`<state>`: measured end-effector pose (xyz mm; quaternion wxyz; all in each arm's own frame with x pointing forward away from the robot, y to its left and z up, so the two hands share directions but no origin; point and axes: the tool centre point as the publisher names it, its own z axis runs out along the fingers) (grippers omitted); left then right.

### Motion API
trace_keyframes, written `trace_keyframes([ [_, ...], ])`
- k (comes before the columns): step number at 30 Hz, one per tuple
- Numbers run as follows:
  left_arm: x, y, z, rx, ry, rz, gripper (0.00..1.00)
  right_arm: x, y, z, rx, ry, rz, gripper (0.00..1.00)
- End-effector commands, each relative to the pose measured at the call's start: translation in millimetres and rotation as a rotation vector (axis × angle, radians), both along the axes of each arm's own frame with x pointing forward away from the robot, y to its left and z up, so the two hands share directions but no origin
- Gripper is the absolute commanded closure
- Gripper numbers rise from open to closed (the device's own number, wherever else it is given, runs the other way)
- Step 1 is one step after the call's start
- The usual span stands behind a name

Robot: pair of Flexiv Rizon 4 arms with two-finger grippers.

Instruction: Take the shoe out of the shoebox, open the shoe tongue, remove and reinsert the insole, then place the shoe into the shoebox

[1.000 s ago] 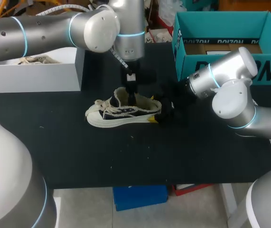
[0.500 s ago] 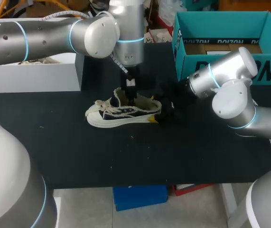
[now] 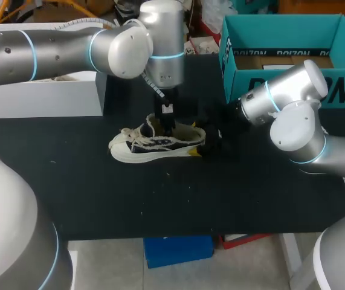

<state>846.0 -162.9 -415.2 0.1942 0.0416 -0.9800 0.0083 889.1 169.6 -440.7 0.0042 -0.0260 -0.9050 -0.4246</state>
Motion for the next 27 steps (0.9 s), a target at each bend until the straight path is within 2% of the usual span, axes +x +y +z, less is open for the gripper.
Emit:
trace_keyframes([
  [1, -9.0, -5, -14, 0.018, -0.021, -0.001, 1.00, 1.2, 0, -1, -0.001, 0.001, -0.002, 1.00],
  [13, -6.4, -5, -21, 0.013, -0.036, 0.011, 1.00, 1.2, 0, -1, -0.001, 0.001, -0.002, 1.00],
  [16, -6.4, -5, -20, 0.008, -0.040, 0.012, 0.77, 1.2, 0, -1, -0.001, 0.001, -0.002, 1.00],
  [19, -6.4, -5, -21, 0.004, -0.044, 0.013, 0.73, 1.2, 0, -1, -0.001, 0.001, -0.002, 1.00],
  [27, -6.9, -5, -25, 0.033, -0.094, 0.004, 0.74, 1.2, 0, -1, -0.001, 0.001, -0.002, 1.00],
])
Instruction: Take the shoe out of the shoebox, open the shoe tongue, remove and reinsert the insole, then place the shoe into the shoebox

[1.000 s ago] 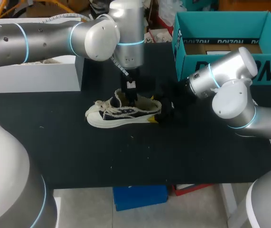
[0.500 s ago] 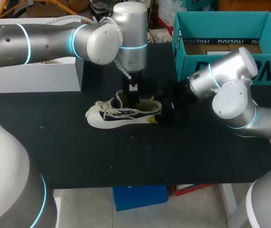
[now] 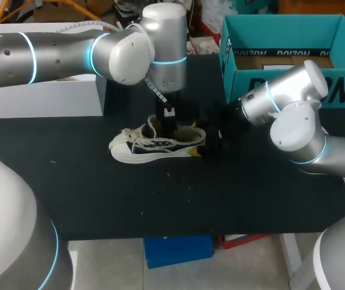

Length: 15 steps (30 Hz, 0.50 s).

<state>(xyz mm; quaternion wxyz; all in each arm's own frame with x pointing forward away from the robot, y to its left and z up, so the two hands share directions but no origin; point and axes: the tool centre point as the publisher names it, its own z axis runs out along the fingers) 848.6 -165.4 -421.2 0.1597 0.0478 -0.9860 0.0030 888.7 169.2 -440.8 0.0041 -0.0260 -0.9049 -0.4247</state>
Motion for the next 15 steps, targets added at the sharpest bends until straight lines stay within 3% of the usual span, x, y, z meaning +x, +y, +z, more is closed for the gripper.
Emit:
trace_keyframes([
  [1, -9.6, -3, -20, 0.032, -0.044, -0.010, 0.74, 1.6, 1, -1, -0.001, 0.001, -0.002, 1.00],
  [13, -9.1, -1, -34, 0.189, -0.277, -0.037, 0.72, 1.6, 1, -1, -0.001, 0.001, -0.002, 1.00],
  [15, -7.8, 1, -38, 0.201, -0.284, -0.045, 0.54, 1.6, 1, -1, -0.001, 0.001, -0.002, 1.00],
])
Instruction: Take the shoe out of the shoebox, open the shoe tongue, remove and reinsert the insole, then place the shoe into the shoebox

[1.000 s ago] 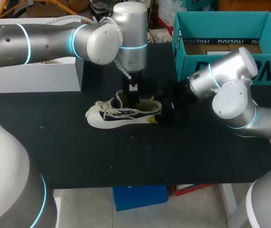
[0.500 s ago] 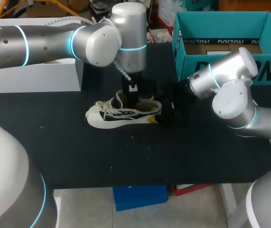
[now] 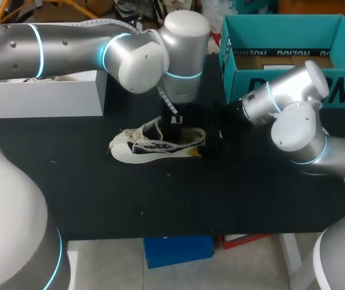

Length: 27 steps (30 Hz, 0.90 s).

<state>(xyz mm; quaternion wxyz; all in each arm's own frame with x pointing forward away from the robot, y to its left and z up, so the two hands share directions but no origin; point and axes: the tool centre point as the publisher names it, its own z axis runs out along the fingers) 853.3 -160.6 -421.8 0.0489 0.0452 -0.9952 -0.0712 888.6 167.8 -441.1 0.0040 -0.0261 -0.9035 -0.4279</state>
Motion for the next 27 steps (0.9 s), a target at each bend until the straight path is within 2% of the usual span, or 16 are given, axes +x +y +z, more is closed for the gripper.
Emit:
trace_keyframes([
  [1, -11.2, -2, -40, 0.045, -0.068, -0.019, 0.57, 1.8, 2, -1, -0.008, 0.001, -0.001, 1.00],
  [2, -9.9, -1, -42, 0.057, -0.085, -0.020, 0.74, 1.8, 2, -1, -0.008, 0.001, -0.001, 1.00],
  [3, -9.3, 1, -44, 0.064, -0.092, -0.022, 0.85, 1.8, 2, -1, -0.008, 0.001, -0.001, 1.00],
  [4, -8.6, 2, -45, 0.072, -0.108, -0.020, 0.82, 1.8, 2, -1, -0.008, 0.001, -0.001, 1.00],
  [5, -8.1, 3, -45, 0.089, -0.135, -0.027, 0.73, 1.8, 2, -1, -0.008, 0.001, -0.001, 1.00],
  [11, -2.6, 11, -56, 0.154, -0.230, -0.045, 0.71, 1.8, 2, -1, -0.008, 0.001, -0.001, 1.00],
  [13, 0.6, 15, -58, 0.188, -0.296, -0.052, 0.65, 1.8, 2, -1, -0.008, 0.001, -0.001, 1.00],
  [15, 2.7, 18, -61, 0.203, -0.337, -0.056, 0.67, 1.8, 2, -1, -0.008, 0.001, -0.001, 1.00],
  [16, 4.2, 20, -63, 0.222, -0.367, -0.067, 0.72, 1.8, 2, -1, -0.008, 0.001, -0.001, 1.00],
  [27, 32.9, 36, -67, 0.207, -0.469, -0.032, 0.70, 1.8, 2, -1, -0.008, 0.001, -0.001, 1.00],
])
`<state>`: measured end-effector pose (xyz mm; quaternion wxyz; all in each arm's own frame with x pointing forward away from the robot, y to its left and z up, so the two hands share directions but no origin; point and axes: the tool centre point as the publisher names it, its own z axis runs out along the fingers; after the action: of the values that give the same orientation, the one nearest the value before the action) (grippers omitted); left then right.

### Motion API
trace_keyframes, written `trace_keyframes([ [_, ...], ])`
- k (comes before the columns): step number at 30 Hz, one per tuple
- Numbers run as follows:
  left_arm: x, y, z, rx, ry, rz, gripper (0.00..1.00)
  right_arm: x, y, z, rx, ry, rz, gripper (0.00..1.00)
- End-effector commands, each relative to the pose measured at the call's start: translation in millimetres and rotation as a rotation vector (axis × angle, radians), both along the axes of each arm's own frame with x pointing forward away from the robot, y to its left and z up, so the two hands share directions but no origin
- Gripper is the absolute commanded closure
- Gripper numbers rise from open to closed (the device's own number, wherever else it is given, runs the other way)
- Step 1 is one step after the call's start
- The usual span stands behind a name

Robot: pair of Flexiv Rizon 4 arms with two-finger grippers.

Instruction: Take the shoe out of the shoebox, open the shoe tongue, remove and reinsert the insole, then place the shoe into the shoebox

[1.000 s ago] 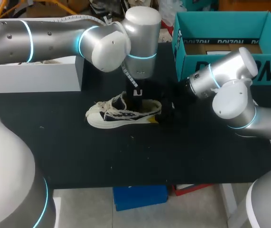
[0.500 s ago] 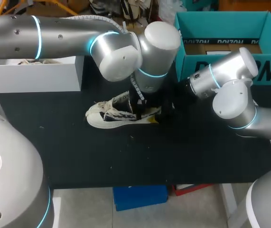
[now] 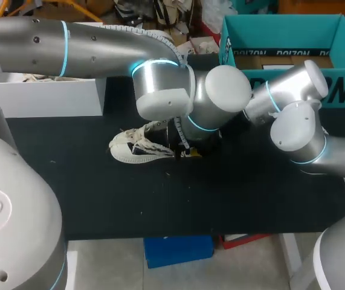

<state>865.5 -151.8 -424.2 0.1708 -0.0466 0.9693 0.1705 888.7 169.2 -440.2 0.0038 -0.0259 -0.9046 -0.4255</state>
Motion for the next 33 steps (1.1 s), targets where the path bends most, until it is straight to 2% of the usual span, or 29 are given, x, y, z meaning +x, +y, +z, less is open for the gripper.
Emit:
trace_keyframes([
  [1, 23.9, 28, -64, -0.022, -0.042, 0.001, 0.69, 1.6, 1, -2, -0.002, 0.002, -0.001, 1.00],
  [9, 48.2, 31, -62, -0.059, -0.076, 0.039, 0.67, 1.6, 1, -2, -0.002, 0.002, -0.001, 1.00],
  [16, 59.0, 31, -63, -0.069, -0.098, 0.047, 0.68, 1.6, 1, -2, -0.002, 0.002, -0.001, 1.00],
  [18, 61.2, 31, -63, -0.080, -0.097, 0.050, 0.70, 1.6, 1, -2, -0.002, 0.002, -0.001, 1.00],
  [21, 62.3, 30, -63, -0.097, -0.092, 0.054, 0.85, 1.6, 1, -2, -0.002, 0.002, -0.001, 1.00],
  [23, 62.3, 29, -64, -0.101, -0.088, 0.048, 1.00, 1.6, 1, -2, -0.002, 0.002, -0.001, 1.00],
  [29, 61.9, 28, -67, -0.119, -0.049, 0.044, 1.00, 1.6, 1, -2, -0.002, 0.002, -0.001, 1.00],
  [33, 61.5, 27, -61, -0.158, -0.006, 0.040, 1.00, 1.6, 1, -2, -0.002, 0.002, -0.001, 1.00],
])
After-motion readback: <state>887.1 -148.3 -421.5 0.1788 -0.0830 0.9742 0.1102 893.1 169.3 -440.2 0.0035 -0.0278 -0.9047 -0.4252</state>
